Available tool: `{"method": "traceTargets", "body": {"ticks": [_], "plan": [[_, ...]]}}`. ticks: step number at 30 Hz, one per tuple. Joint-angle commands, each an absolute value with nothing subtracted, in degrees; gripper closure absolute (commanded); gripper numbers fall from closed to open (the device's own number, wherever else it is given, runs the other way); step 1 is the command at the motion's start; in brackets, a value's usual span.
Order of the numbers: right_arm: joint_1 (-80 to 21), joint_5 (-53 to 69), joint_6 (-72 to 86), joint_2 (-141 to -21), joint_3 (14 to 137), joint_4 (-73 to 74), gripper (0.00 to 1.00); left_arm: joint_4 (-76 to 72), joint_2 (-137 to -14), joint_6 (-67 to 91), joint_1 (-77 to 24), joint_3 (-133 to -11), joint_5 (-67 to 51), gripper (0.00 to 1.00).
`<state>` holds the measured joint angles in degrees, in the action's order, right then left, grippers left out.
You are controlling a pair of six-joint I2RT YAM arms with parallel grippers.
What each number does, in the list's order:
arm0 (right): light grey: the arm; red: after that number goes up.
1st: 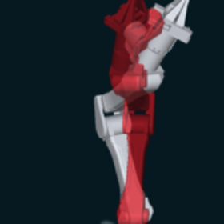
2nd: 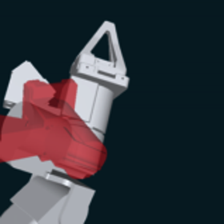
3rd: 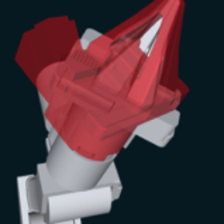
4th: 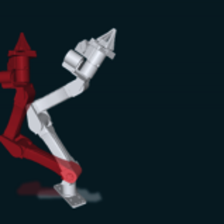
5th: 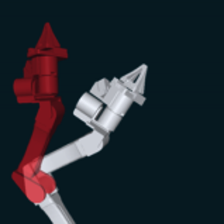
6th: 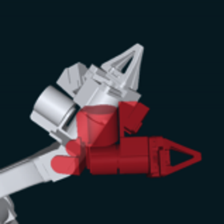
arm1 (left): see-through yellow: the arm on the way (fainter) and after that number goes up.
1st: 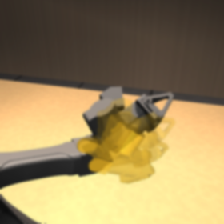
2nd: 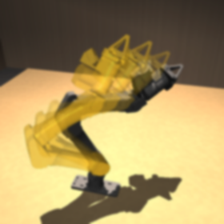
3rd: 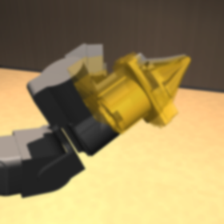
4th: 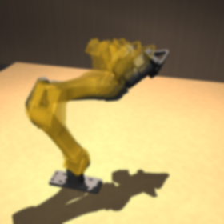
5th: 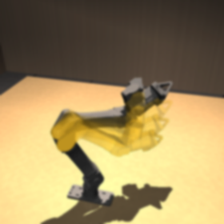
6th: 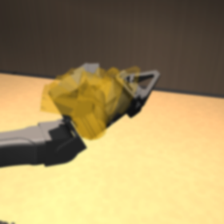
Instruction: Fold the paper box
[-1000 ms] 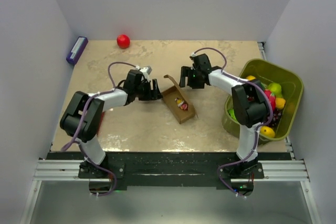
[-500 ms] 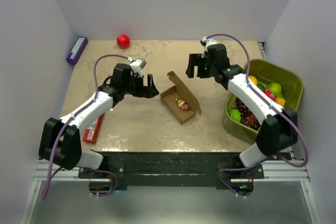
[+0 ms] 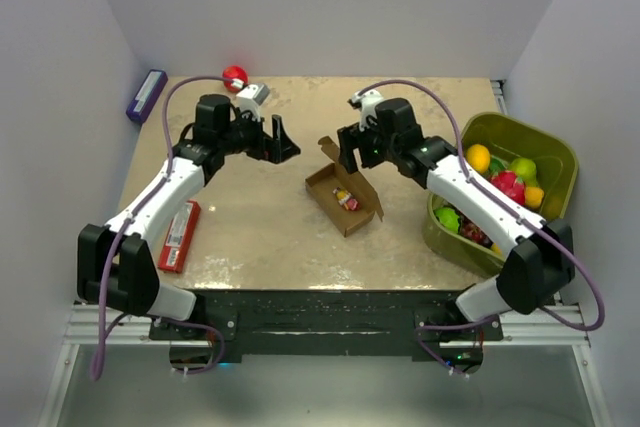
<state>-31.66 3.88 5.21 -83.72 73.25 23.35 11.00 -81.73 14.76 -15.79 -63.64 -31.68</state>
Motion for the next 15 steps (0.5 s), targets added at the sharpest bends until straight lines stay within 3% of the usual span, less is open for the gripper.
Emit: {"method": "traceTargets", "body": {"ticks": [1, 4, 5, 8, 9, 15], "plan": [[-34.89, 1.41, 0.35, -85.95, 76.99, 25.66, 0.24, 6.42, -83.05, 13.97, -12.05, -62.67, -37.69, 0.0], [-35.6, 0.7, -1.39, -87.27, 77.25, 25.23, 0.39, 3.87, -82.71, 12.67, -11.25, -61.09, -38.76, 0.0], [-35.6, 0.96, -1.58, -87.62, 77.52, 24.79, 0.5, 3.61, -82.62, 12.22, -11.16, -60.82, -38.76, 0.0], [-35.77, 3.6, -3.42, -89.47, 79.18, 24.87, 0.6, 5.79, -82.27, 8.62, -10.99, -60.38, -40.69, 0.0], [-35.86, 5.87, -4.21, -89.91, 79.45, 24.61, 0.7, 6.24, -81.4, 7.57, -10.99, -59.6, -41.56, 0.0], [-35.86, 11.33, -10.1, -94.91, 84.37, 26.27, 0.91, 8.61, -75.43, 1.42, -10.9, -55.12, -42.64, 0.0]]}}
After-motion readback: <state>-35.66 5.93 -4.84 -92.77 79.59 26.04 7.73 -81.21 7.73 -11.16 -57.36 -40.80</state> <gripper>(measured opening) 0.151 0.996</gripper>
